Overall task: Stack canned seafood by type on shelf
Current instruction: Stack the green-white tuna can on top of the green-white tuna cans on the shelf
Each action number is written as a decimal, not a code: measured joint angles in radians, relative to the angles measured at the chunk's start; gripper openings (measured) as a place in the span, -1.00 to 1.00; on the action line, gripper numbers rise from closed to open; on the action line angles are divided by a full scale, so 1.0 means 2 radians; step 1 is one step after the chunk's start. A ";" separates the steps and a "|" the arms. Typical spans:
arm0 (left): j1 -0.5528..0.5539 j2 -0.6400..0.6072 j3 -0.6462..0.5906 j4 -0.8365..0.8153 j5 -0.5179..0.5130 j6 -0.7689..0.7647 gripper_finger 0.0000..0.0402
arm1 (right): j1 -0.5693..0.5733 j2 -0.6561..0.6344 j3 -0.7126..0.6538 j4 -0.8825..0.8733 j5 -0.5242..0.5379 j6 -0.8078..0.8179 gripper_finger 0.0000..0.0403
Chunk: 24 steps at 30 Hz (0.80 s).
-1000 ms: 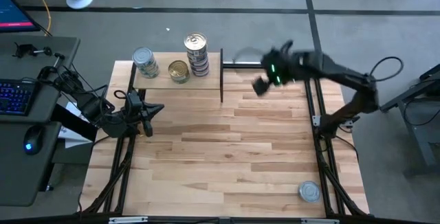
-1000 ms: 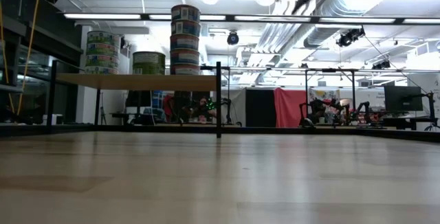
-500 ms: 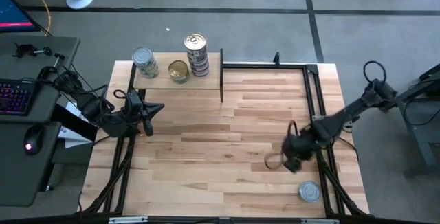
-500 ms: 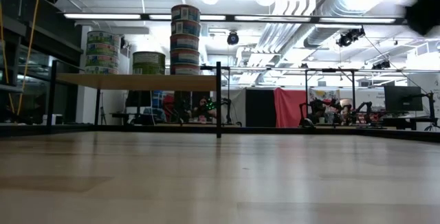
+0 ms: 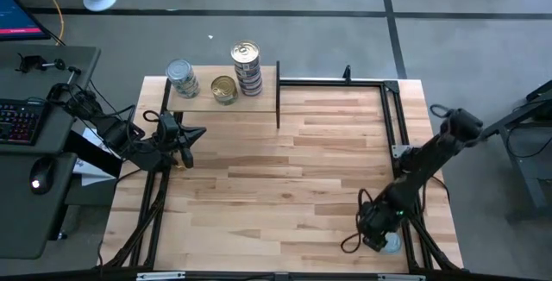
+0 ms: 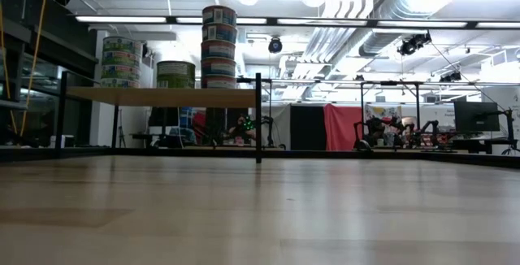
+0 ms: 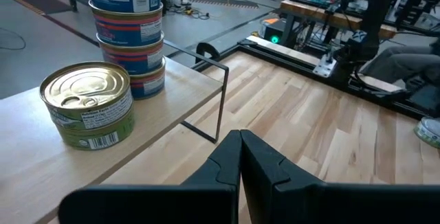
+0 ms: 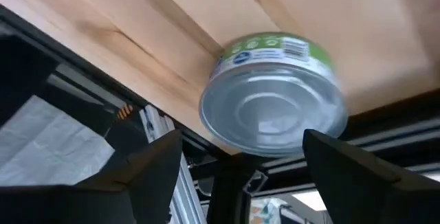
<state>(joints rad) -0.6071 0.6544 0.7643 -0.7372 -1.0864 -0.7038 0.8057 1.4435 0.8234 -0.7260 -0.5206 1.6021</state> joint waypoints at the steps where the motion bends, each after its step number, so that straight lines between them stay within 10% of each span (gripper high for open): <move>1: 0.000 0.000 0.000 0.000 0.000 0.000 -1.00 | 0.005 0.012 0.000 0.014 -0.005 0.002 0.46; 8: 0.000 0.000 0.000 -0.004 0.001 0.000 -1.00 | 0.033 0.053 0.000 0.033 -0.031 0.006 0.19; 15: 0.000 0.000 0.000 -0.004 0.001 0.000 -1.00 | 0.039 0.053 0.000 0.016 -0.035 -0.024 -0.90; 24: 0.000 0.000 0.000 0.014 0.089 -0.024 -1.00 | 0.027 0.085 0.001 0.023 -0.038 -0.070 -0.97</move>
<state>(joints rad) -0.6071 0.6540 0.7647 -0.7085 -0.9083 -0.7517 0.8606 1.6140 0.8261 -0.6802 -0.5966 1.4628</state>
